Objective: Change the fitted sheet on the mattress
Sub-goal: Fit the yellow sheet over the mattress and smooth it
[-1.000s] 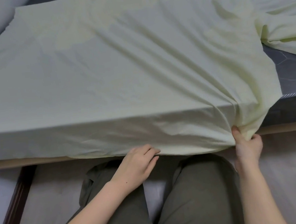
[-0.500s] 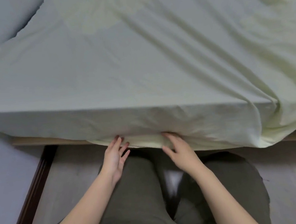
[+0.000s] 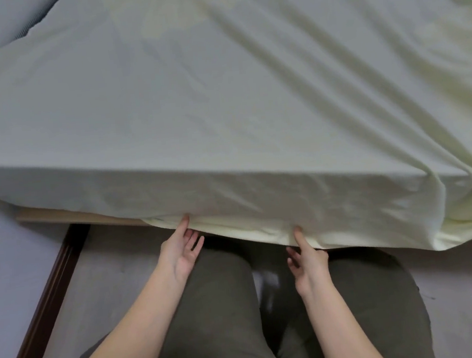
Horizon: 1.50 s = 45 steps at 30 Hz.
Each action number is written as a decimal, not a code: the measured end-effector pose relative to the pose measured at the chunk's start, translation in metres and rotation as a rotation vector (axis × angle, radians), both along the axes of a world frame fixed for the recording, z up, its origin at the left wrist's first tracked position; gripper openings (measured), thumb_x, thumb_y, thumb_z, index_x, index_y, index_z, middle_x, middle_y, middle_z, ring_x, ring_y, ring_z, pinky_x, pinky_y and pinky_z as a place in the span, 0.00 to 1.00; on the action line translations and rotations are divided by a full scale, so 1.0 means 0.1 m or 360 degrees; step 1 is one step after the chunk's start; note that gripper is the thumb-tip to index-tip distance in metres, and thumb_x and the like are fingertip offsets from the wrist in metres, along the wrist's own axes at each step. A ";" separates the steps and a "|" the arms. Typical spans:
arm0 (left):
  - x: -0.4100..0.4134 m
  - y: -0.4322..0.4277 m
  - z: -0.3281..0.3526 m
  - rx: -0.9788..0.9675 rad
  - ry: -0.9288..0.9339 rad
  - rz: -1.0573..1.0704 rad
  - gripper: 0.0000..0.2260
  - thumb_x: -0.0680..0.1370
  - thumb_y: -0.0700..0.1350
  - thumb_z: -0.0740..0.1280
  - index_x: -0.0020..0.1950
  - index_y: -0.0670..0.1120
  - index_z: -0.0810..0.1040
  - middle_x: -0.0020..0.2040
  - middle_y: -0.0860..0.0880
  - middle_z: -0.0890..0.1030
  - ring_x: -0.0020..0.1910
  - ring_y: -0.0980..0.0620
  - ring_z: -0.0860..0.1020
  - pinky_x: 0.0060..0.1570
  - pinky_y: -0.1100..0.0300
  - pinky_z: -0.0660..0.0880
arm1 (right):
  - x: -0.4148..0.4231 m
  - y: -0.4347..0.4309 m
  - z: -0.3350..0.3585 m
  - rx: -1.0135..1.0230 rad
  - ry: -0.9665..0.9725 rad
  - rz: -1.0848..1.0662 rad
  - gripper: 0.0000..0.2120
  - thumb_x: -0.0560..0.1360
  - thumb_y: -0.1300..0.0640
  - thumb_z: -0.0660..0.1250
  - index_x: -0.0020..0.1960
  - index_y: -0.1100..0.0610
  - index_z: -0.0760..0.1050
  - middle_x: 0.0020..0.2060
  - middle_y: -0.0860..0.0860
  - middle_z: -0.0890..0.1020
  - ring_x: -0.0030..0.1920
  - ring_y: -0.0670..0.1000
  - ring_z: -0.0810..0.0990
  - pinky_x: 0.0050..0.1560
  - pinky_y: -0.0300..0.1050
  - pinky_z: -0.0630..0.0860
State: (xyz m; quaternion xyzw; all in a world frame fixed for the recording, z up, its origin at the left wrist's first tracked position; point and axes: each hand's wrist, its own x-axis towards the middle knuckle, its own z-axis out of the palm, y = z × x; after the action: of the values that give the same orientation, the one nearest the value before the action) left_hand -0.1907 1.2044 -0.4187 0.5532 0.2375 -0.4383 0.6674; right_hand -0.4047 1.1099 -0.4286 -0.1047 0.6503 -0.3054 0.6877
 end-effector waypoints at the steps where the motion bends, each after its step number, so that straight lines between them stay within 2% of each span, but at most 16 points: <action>1: 0.00 0.01 -0.01 0.0000 -0.0001 0.0043 0.12 0.77 0.43 0.69 0.59 0.42 0.75 0.63 0.42 0.77 0.64 0.47 0.75 0.61 0.54 0.72 | -0.04 0.01 -0.03 -0.0055 -0.0045 0.0039 0.20 0.72 0.53 0.75 0.58 0.57 0.70 0.45 0.51 0.77 0.39 0.48 0.78 0.35 0.40 0.72; 3: 0.00 0.01 -0.02 -0.0026 0.0026 0.0128 0.10 0.78 0.40 0.68 0.58 0.40 0.76 0.64 0.40 0.76 0.57 0.48 0.77 0.58 0.56 0.73 | -0.08 0.02 -0.07 -0.0160 -0.0057 0.0033 0.10 0.73 0.56 0.73 0.47 0.55 0.72 0.41 0.50 0.78 0.39 0.47 0.76 0.37 0.40 0.69; 5: -0.02 0.01 -0.02 -0.0073 0.0067 0.0148 0.13 0.78 0.41 0.68 0.61 0.40 0.75 0.65 0.42 0.76 0.56 0.50 0.76 0.57 0.58 0.73 | -0.09 0.03 -0.10 -0.0194 -0.0129 -0.0067 0.10 0.73 0.61 0.72 0.50 0.56 0.74 0.44 0.49 0.79 0.43 0.48 0.76 0.42 0.41 0.70; 7: -0.05 0.00 -0.02 -0.0089 0.0054 0.0061 0.13 0.79 0.43 0.67 0.62 0.43 0.74 0.64 0.44 0.76 0.58 0.52 0.76 0.58 0.60 0.71 | -0.09 0.06 -0.10 -0.0135 -0.0278 -0.0135 0.13 0.73 0.64 0.69 0.55 0.57 0.73 0.44 0.49 0.76 0.41 0.48 0.73 0.36 0.39 0.70; 10: -0.06 -0.06 0.02 -0.0044 0.0020 -0.0082 0.15 0.79 0.48 0.67 0.64 0.46 0.74 0.60 0.47 0.78 0.60 0.53 0.76 0.58 0.62 0.70 | -0.12 0.07 -0.07 -0.0078 -0.0477 -0.0030 0.08 0.70 0.67 0.67 0.45 0.56 0.74 0.41 0.49 0.74 0.36 0.47 0.69 0.22 0.36 0.64; 13: -0.07 -0.11 0.04 0.0037 0.0044 -0.0131 0.09 0.77 0.49 0.69 0.55 0.49 0.77 0.44 0.52 0.78 0.40 0.57 0.75 0.39 0.66 0.67 | -0.11 0.07 0.00 -0.0087 -0.0633 0.0076 0.08 0.63 0.69 0.68 0.36 0.58 0.74 0.36 0.50 0.76 0.31 0.48 0.70 0.23 0.37 0.59; 16: -0.08 -0.08 -0.02 0.0191 0.0061 -0.0135 0.07 0.73 0.48 0.73 0.45 0.51 0.75 0.33 0.55 0.70 0.27 0.58 0.61 0.25 0.66 0.57 | -0.12 0.07 0.03 -0.0103 -0.0609 0.0180 0.09 0.64 0.66 0.72 0.43 0.57 0.78 0.41 0.50 0.80 0.36 0.48 0.76 0.26 0.38 0.62; 20: -0.11 -0.01 -0.08 0.0257 0.0032 -0.0087 0.07 0.74 0.43 0.73 0.41 0.49 0.75 0.30 0.54 0.72 0.21 0.59 0.62 0.19 0.67 0.60 | -0.10 0.07 0.01 -0.0223 -0.0182 0.0284 0.18 0.69 0.52 0.76 0.58 0.51 0.80 0.51 0.42 0.85 0.49 0.45 0.80 0.41 0.43 0.71; 23: -0.13 -0.01 -0.05 0.0245 0.0014 0.0043 0.07 0.75 0.39 0.72 0.43 0.43 0.74 0.36 0.49 0.73 0.28 0.57 0.73 0.23 0.68 0.72 | -0.06 0.05 0.00 -0.0432 0.0165 0.0195 0.19 0.68 0.49 0.77 0.57 0.53 0.80 0.45 0.42 0.83 0.40 0.42 0.77 0.42 0.39 0.70; 27: -0.25 0.04 -0.02 0.0186 -0.0197 0.0293 0.10 0.77 0.39 0.69 0.54 0.39 0.71 0.44 0.44 0.74 0.40 0.48 0.84 0.41 0.60 0.81 | -0.06 -0.04 -0.03 -0.0396 0.0154 0.0104 0.09 0.75 0.53 0.70 0.43 0.57 0.75 0.24 0.48 0.76 0.23 0.47 0.72 0.23 0.35 0.65; 29: -0.31 0.03 0.04 -0.0027 -0.0281 0.0216 0.08 0.80 0.43 0.66 0.52 0.38 0.73 0.45 0.43 0.78 0.46 0.45 0.85 0.45 0.59 0.82 | -0.07 -0.06 -0.01 -0.0281 -0.0160 -0.0024 0.07 0.79 0.57 0.65 0.49 0.62 0.73 0.31 0.56 0.84 0.31 0.51 0.84 0.26 0.37 0.76; 31: -0.31 -0.04 0.14 -0.0239 -0.0215 0.0095 0.14 0.81 0.49 0.63 0.58 0.39 0.75 0.53 0.42 0.81 0.54 0.45 0.82 0.55 0.56 0.79 | -0.07 -0.05 0.04 -0.0212 -0.0492 -0.0225 0.10 0.81 0.62 0.61 0.57 0.69 0.70 0.43 0.65 0.84 0.46 0.57 0.86 0.44 0.43 0.83; 34: -0.25 -0.15 0.24 -0.0338 -0.0060 0.0115 0.25 0.81 0.54 0.61 0.70 0.38 0.67 0.64 0.39 0.75 0.66 0.44 0.74 0.68 0.51 0.69 | -0.01 0.00 0.15 -0.0226 -0.0717 -0.0453 0.11 0.81 0.66 0.59 0.59 0.74 0.69 0.54 0.70 0.80 0.56 0.62 0.82 0.57 0.51 0.79; 36: -0.25 -0.21 0.25 -0.0297 -0.0068 0.0147 0.28 0.81 0.56 0.60 0.73 0.37 0.64 0.67 0.38 0.72 0.68 0.42 0.72 0.70 0.50 0.67 | 0.08 0.07 0.24 -0.0287 -0.0815 -0.0536 0.10 0.80 0.67 0.60 0.61 0.67 0.69 0.58 0.67 0.78 0.60 0.61 0.80 0.60 0.50 0.78; 41: -0.20 -0.43 0.31 -0.0268 -0.0010 0.0281 0.25 0.81 0.53 0.60 0.72 0.39 0.66 0.61 0.42 0.75 0.58 0.44 0.76 0.68 0.47 0.69 | 0.19 0.22 0.34 -0.0330 -0.1084 -0.0466 0.23 0.73 0.67 0.66 0.66 0.58 0.67 0.54 0.54 0.79 0.61 0.51 0.76 0.68 0.44 0.68; 45: -0.03 -0.54 0.40 -0.0267 0.0195 0.0340 0.26 0.81 0.58 0.59 0.73 0.42 0.66 0.70 0.40 0.69 0.69 0.41 0.69 0.68 0.45 0.67 | 0.18 0.08 0.37 -0.0303 -0.1272 -0.0457 0.18 0.68 0.69 0.64 0.56 0.58 0.71 0.49 0.53 0.77 0.56 0.50 0.74 0.68 0.41 0.67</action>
State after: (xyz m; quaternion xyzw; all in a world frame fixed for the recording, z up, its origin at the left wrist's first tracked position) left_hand -0.1938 1.1500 -0.3791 0.4393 0.2978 -0.4161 0.7384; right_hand -0.3864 1.1184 -0.3915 0.0504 0.3100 -0.4731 0.8231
